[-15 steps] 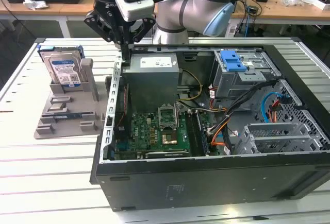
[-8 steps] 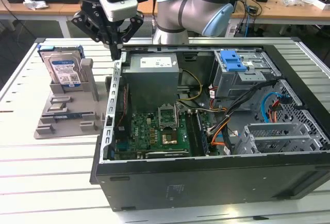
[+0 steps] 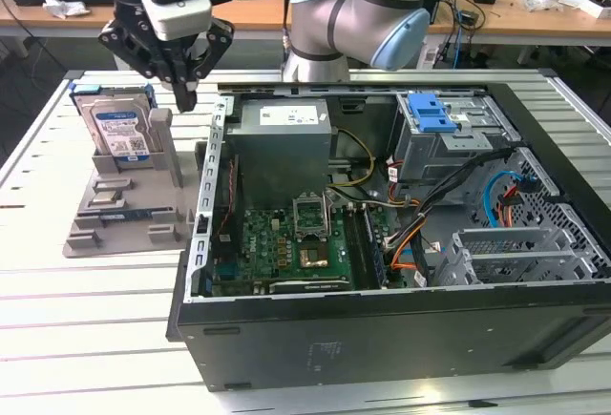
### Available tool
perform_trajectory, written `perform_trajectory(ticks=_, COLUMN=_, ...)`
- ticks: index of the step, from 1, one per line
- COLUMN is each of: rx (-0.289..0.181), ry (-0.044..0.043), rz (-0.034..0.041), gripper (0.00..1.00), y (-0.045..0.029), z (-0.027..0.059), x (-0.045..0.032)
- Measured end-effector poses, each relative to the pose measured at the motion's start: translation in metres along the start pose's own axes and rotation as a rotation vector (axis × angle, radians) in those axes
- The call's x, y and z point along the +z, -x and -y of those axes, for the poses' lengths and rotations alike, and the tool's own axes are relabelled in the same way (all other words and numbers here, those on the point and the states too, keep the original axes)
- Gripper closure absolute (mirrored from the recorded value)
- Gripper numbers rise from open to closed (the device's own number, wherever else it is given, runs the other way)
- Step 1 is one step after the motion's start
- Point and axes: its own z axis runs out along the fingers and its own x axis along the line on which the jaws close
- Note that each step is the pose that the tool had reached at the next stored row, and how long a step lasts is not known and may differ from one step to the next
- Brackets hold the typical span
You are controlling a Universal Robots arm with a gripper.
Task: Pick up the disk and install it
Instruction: 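Reach for the disk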
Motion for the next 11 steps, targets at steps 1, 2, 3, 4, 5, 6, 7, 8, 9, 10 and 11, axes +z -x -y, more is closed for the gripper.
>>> perform_trajectory(ticks=1, rx=0.000, ry=0.0000, rz=0.0000, gripper=0.89, y=-0.0046, z=0.0004, x=-0.0001)
perform_trajectory(ticks=2, rx=0.000, ry=0.0000, rz=0.0000, gripper=0.89, y=-0.0080, z=0.0006, x=-0.0002)
perform_trajectory(ticks=3, rx=0.000, ry=0.0001, rz=0.0000, gripper=0.89, y=-0.0099, z=0.0008, x=-0.0002)
perform_trajectory(ticks=4, rx=0.000, ry=0.0000, rz=0.0000, gripper=0.89, y=-0.0120, z=0.0009, x=-0.0003)
perform_trajectory(ticks=5, rx=0.000, ry=0.0000, rz=0.0000, gripper=0.89, y=-0.0139, z=0.0010, x=-0.0004)
perform_trajectory(ticks=6, rx=0.000, ry=0.0001, rz=0.0000, gripper=0.89, y=-0.0157, z=0.0012, x=-0.0004)
perform_trajectory(ticks=7, rx=0.000, ry=0.0001, rz=0.0000, gripper=0.89, y=-0.0175, z=0.0013, x=-0.0004)
perform_trajectory(ticks=8, rx=0.000, ry=0.0001, rz=0.0000, gripper=0.89, y=-0.0196, z=0.0015, x=-0.0005)
perform_trajectory(ticks=9, rx=0.000, ry=0.0000, rz=0.0000, gripper=0.89, y=-0.0218, z=0.0016, x=-0.0006)
perform_trajectory(ticks=10, rx=0.000, ry=0.0000, rz=-0.0001, gripper=0.89, y=-0.0239, z=0.0018, x=-0.0007)
perform_trajectory(ticks=11, rx=0.000, ry=0.0000, rz=-0.0001, gripper=0.89, y=-0.0257, z=0.0019, x=-0.0007)
